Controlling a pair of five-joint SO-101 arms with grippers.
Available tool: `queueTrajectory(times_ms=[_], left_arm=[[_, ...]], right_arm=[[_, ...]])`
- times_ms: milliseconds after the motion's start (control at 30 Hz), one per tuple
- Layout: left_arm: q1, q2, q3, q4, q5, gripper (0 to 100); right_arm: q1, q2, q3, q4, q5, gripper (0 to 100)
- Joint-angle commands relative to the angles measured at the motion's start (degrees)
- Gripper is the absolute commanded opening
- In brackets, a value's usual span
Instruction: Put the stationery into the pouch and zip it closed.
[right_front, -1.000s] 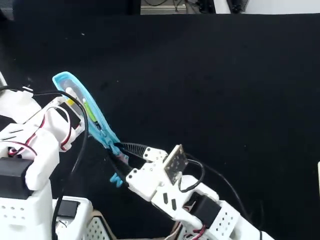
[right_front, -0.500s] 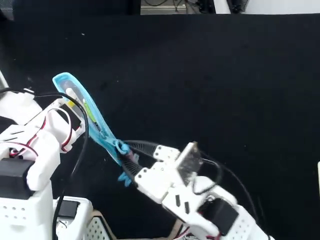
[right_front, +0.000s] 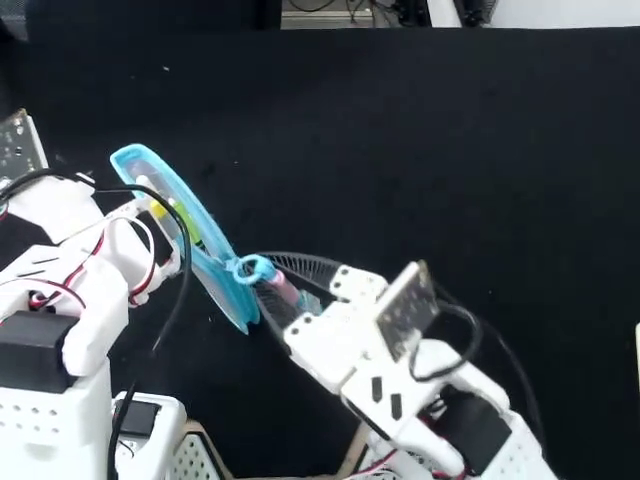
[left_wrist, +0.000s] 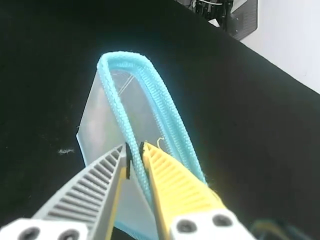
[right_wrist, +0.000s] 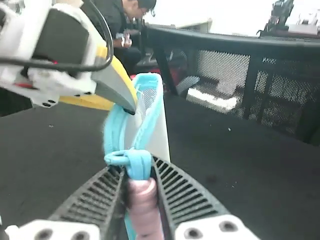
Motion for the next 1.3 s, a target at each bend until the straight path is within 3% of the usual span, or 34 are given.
queueTrajectory(times_ms=[0, 167, 367, 500, 767, 933, 1033, 1100, 1267], left_arm=[[0.2, 0.1, 0.0, -0.7, -1.1, 6], [0.0, 0.0, 0.0, 1.1, -1.1, 6], [0.2, 0.0, -1.1, -5.6, -1.1, 6], [0.2, 0.0, -1.1, -6.9, -1.0, 17], [-0.2, -2.1, -3.6, -6.9, -1.1, 21], [-0.3, -12.4, -6.7, -6.5, -1.1, 21], [-0.3, -19.9, -1.9, -4.6, -1.3, 21], [-0.3, -24.8, 3.4, -3.4, -5.8, 21], [0.1, -37.7, 18.9, -2.7, -25.4, 21]], right_arm=[[1.2, 6.8, -9.6, -0.2, 0.2, 1.1], [1.1, 13.8, -14.7, 4.2, 0.4, 1.1], [1.2, 21.1, -27.6, 15.3, 0.5, 1.1], [1.3, 27.6, -33.9, 19.9, 0.5, 1.1], [1.3, 32.4, -34.5, 20.4, 0.6, 1.1], [1.3, 32.6, -34.7, 18.5, 0.3, 1.1], [1.3, 32.6, -35.3, 18.5, 0.2, 1.1], [1.4, 32.3, -36.1, 18.8, 0.2, 1.1], [1.4, 32.7, -36.9, 18.5, 0.2, 1.1]])
